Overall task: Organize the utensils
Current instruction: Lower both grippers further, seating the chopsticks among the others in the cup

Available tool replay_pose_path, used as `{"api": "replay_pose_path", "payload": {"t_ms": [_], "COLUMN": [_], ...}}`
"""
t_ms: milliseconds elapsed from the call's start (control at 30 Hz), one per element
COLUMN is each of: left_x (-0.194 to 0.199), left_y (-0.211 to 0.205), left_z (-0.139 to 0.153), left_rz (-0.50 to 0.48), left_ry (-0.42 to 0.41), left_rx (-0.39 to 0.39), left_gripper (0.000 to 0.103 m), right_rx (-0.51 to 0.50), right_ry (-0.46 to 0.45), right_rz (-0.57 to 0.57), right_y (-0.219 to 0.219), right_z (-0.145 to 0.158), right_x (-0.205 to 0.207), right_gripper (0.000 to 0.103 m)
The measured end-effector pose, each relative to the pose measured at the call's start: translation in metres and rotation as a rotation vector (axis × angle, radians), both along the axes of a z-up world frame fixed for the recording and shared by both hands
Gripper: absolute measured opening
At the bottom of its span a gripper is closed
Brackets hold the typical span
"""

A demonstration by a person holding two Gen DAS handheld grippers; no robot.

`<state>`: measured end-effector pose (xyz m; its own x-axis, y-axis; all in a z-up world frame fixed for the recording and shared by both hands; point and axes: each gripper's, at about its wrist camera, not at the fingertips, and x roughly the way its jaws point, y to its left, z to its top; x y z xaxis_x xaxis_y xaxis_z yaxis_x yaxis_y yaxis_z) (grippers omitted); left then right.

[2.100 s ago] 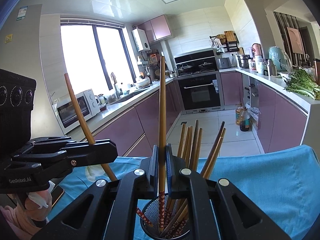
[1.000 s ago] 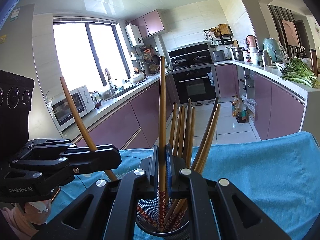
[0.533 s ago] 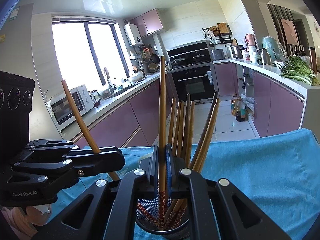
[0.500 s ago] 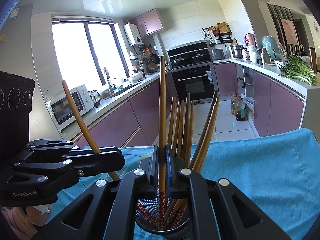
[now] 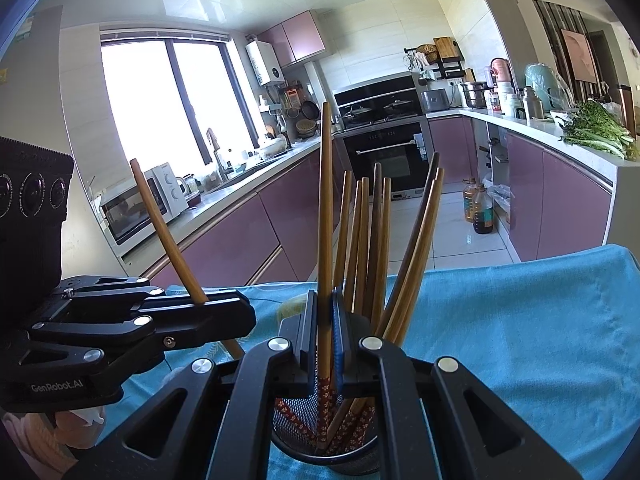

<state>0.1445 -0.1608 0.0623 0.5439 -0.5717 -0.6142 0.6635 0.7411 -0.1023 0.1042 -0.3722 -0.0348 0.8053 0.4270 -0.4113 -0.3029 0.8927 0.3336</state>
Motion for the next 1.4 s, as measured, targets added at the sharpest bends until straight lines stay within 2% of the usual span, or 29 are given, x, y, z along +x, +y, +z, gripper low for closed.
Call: {"api": "replay_pose_path", "payload": {"t_ms": [800,1400], "left_x": [0.022,0.037], "left_y": [-0.009,-0.011], "left_z": [-0.029,-0.039], "left_rz": [0.011,0.025], "left_ry": [0.044,0.052], "left_rx": [0.019,0.022], "left_gripper": [0.008,0.008], "right_rx": [-0.003,-0.007], "right_ry": [0.050,0.060], "right_rz": [-0.002,-0.008], "right_y": [-0.002,-0.002], "right_z": [-0.018,-0.021], "right_x": [0.002,0.003], "right_gripper": [0.006,0.008]}}
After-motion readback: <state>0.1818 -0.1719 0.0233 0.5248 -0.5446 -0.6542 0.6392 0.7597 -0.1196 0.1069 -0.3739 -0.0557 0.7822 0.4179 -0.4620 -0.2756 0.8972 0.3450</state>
